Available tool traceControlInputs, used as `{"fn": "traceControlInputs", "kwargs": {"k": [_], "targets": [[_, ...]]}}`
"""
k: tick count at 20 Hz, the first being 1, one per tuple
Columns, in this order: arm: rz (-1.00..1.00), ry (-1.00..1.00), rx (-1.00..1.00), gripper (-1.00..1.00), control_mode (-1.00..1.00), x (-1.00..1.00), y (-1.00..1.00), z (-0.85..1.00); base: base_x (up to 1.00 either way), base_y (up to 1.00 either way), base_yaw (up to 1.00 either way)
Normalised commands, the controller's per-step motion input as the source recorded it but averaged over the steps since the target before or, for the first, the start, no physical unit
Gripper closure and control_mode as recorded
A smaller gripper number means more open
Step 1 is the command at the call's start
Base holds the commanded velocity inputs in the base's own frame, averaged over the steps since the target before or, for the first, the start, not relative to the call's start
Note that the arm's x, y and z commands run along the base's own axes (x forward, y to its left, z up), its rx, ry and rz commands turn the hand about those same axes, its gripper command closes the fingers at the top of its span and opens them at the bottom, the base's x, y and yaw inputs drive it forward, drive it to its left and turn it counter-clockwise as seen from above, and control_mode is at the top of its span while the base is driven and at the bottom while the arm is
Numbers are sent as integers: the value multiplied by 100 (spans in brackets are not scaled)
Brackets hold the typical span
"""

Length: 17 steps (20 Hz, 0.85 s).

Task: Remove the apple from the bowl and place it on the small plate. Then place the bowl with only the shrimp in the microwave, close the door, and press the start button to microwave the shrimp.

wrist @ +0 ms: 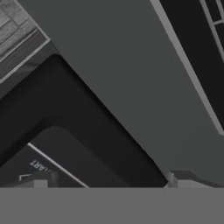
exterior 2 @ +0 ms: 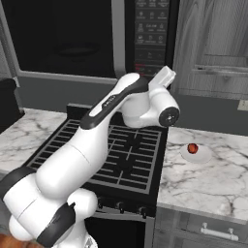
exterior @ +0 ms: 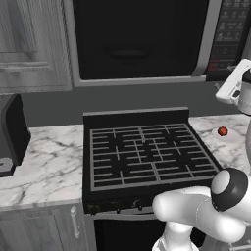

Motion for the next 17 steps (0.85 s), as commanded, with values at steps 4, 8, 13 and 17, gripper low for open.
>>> {"fn": "traceControlInputs", "kwargs": {"k": [4, 8, 13, 17], "targets": [[0, 0, 0, -100, -100, 12, -7, 12, 0, 0, 0], [0, 0, 0, -100, -100, 22, -8, 5, 0, 0, 0], [0, 0, 0, -100, -100, 23, -13, 0, 0, 0, 0], [0, 0, 0, -100, -100, 34, -8, 6, 0, 0, 0]]}}
